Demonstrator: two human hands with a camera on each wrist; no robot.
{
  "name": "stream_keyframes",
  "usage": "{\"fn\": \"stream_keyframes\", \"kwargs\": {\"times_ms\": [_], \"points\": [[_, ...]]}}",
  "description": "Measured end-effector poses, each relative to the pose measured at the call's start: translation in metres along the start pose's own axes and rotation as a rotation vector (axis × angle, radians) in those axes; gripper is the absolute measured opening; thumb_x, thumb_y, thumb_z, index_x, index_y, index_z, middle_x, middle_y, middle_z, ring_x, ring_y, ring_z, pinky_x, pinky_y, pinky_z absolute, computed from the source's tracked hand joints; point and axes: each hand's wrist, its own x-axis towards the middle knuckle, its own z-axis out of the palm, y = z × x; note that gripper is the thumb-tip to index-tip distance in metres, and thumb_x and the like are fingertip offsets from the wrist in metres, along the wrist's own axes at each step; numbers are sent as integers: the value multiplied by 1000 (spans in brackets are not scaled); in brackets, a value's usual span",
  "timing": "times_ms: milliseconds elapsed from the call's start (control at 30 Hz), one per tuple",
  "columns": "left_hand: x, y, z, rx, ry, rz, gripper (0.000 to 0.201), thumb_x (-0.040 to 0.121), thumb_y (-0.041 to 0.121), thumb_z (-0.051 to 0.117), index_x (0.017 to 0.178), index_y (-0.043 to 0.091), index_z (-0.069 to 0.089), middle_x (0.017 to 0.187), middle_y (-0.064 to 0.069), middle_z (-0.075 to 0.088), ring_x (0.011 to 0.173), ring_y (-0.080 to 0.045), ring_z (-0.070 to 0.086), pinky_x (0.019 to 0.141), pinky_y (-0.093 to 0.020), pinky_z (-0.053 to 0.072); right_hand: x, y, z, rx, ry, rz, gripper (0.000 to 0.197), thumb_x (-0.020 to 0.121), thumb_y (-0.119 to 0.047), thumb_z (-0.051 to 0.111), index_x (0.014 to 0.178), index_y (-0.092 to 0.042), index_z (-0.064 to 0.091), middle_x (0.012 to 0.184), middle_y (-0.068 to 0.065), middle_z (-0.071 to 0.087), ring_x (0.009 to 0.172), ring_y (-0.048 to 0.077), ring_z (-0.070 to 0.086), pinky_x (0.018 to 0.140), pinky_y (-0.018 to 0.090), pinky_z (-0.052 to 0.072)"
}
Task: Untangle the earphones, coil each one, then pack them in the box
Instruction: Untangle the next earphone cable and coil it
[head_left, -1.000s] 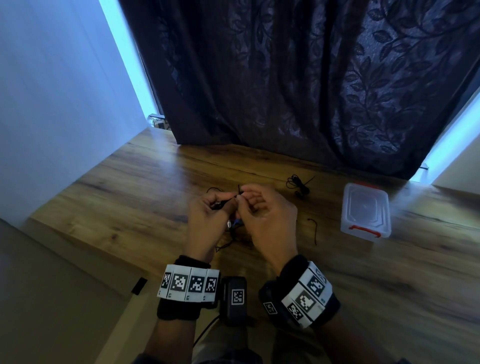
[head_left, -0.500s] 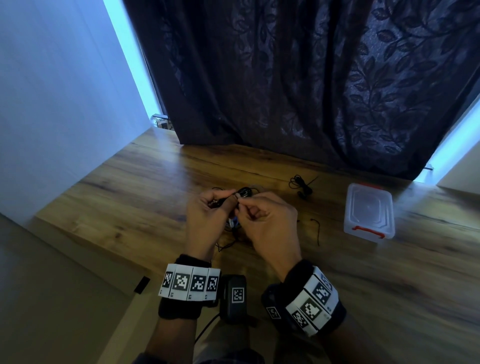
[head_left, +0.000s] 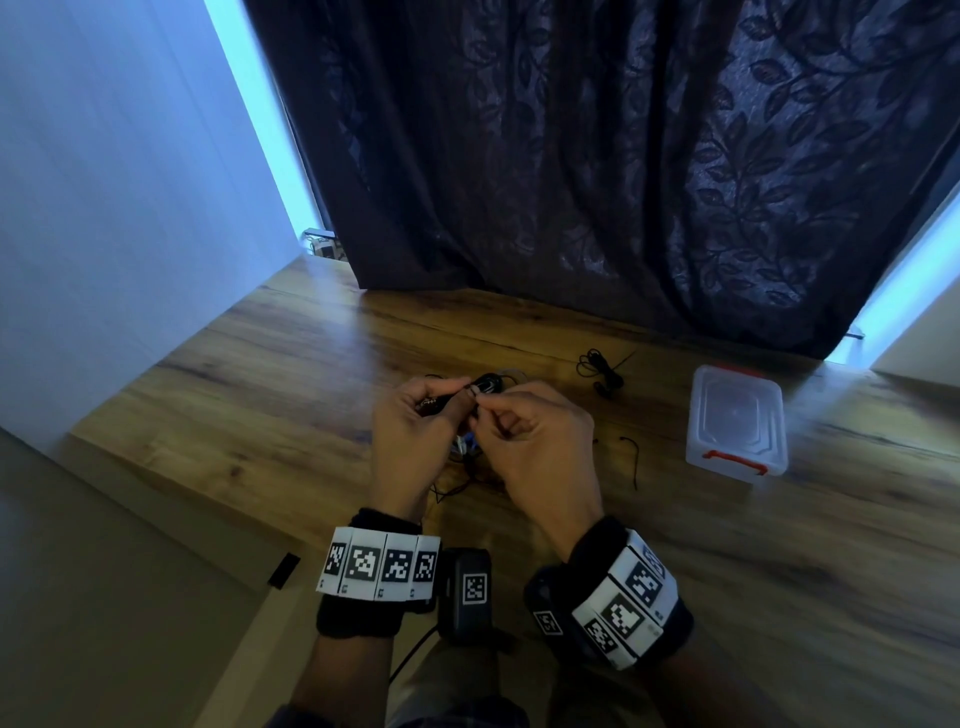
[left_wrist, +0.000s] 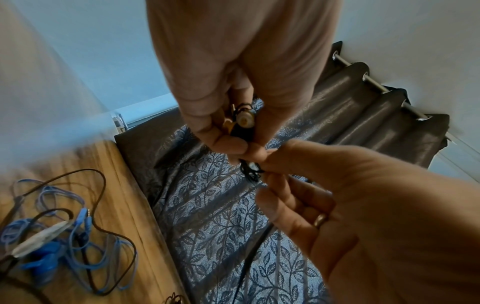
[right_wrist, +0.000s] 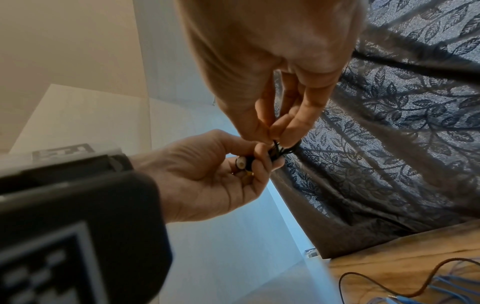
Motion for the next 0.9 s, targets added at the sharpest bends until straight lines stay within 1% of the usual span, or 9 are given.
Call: {"fn": "stream_keyframes", "kwargs": {"times_ms": [200,333,433,533,600,667,767,833,900], "points": [[-1,3,2,21,-1,-2,16,85,3,70,100,8,73,95,-7,76,88,-17,73,74,-29,60,3,-4,-3,-80,-3,-24,16,84,-7,77,99,-13,79,94,0,67,73,6,64,68,19,57],[-3,4,4,37,-17,9,15,86,2,69,98,10,73,93,-5,75,85,-14,73,69,-23,58,7,-5,-3,-91,18,-24,15,86,-8,75,100,-13,79,95,1,67,74,7,65,69,22,58],[-3,4,4,43,-24,30,14,85,3,70,97,8,72,93,-9,75,84,-17,73,70,-25,58,9,-10,-5,-59,8,23,15,89,-11,74,103,-15,78,97,-2,68,76,8,68,70,23,59],[-3,5,2,91,-57,86,13,86,4,70,96,11,73,93,-11,74,81,-19,73,69,-26,59,18,-18,-13,-50,-98,157,22,93,-16,71,114,-19,73,97,-7,66,81,1,65,72,8,53],[-3,3,1,149,-79,115,12,86,7,71,97,11,73,93,-10,74,79,-19,73,68,-28,60,26,-20,-19,-73,-201,192,27,94,-16,69,120,-20,70,97,-9,64,82,-3,61,72,2,47],[-2,2,1,186,-96,125,12,86,11,72,98,9,73,91,-11,73,76,-21,72,67,-32,60,35,-21,-24,-102,-282,179,24,94,-14,68,117,-19,71,98,-7,64,83,-1,59,71,2,45],[-2,2,0,194,-118,114,12,86,15,73,96,8,74,88,-13,72,73,-24,71,66,-36,61,41,-20,-27,-112,-334,148,14,91,-12,71,102,-21,72,97,-8,61,85,2,58,72,7,46],[-3,4,1,191,-122,93,11,86,13,73,95,8,75,87,-16,71,70,-23,70,65,-34,60,42,-19,-28,-93,-338,117,14,89,-10,73,90,-23,70,96,-12,56,86,3,57,74,11,48],[-3,5,2,181,-132,65,10,86,10,72,96,7,75,88,-18,70,67,-20,69,64,-29,59,41,-15,-27,-76,-332,80,17,89,-5,71,86,-21,67,96,-9,56,89,8,58,76,16,49]]}}
